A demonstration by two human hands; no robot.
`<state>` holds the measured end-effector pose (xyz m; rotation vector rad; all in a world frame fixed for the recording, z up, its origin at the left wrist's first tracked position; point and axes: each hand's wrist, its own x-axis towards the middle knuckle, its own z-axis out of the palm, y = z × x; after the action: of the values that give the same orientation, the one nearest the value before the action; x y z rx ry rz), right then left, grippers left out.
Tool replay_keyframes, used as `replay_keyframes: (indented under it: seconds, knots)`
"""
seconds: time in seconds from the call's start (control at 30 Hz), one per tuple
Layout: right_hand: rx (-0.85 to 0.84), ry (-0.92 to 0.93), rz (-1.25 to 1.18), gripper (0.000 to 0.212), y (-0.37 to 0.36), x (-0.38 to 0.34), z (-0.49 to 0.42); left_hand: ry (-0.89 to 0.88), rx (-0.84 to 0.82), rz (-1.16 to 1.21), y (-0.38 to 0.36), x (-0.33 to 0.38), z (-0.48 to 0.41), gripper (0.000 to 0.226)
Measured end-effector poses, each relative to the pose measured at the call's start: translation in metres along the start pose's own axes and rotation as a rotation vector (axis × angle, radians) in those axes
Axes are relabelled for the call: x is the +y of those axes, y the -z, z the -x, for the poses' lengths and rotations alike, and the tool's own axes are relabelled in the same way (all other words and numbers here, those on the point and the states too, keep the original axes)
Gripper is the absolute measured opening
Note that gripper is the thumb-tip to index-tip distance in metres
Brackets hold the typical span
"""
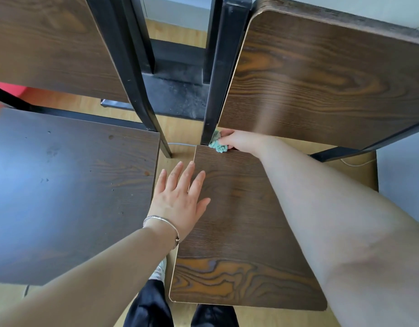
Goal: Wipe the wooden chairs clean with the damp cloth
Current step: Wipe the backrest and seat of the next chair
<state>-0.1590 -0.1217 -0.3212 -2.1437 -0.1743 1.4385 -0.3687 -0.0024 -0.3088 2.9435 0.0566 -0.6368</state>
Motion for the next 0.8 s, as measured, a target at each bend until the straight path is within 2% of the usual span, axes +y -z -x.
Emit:
replay_keyframes:
  seconds: [0.07, 0.23, 0.47, 0.6, 0.73, 0.8]
  knots:
    - [0.033, 0.021, 0.04, 0.013, 0.003, 0.0, 0.007, -0.002, -0.004, -0.008, -0.001, -0.001, 0.004, 0.066]
    - [0.246, 0.08, 0.258, 0.012, -0.009, 0.016, 0.023, 0.001, 0.006, -0.014, -0.002, 0.001, 0.013, 0.065]
    - [0.24, 0.077, 0.282, 0.008, -0.06, 0.037, 0.056, 0.006, 0.021, -0.039, -0.003, 0.0, 0.025, 0.065]
    - [0.264, 0.045, 0.232, 0.008, -0.089, 0.055, 0.071, 0.011, 0.03, -0.027, -0.005, -0.003, 0.032, 0.063]
    - [0.462, 0.097, -0.005, 0.006, -0.088, 0.055, 0.068, 0.004, 0.025, -0.018, -0.006, -0.006, 0.034, 0.063]
    - [0.545, 0.139, -0.131, 0.019, -0.079, 0.049, 0.06, 0.005, 0.023, -0.014, -0.006, -0.007, 0.033, 0.065]
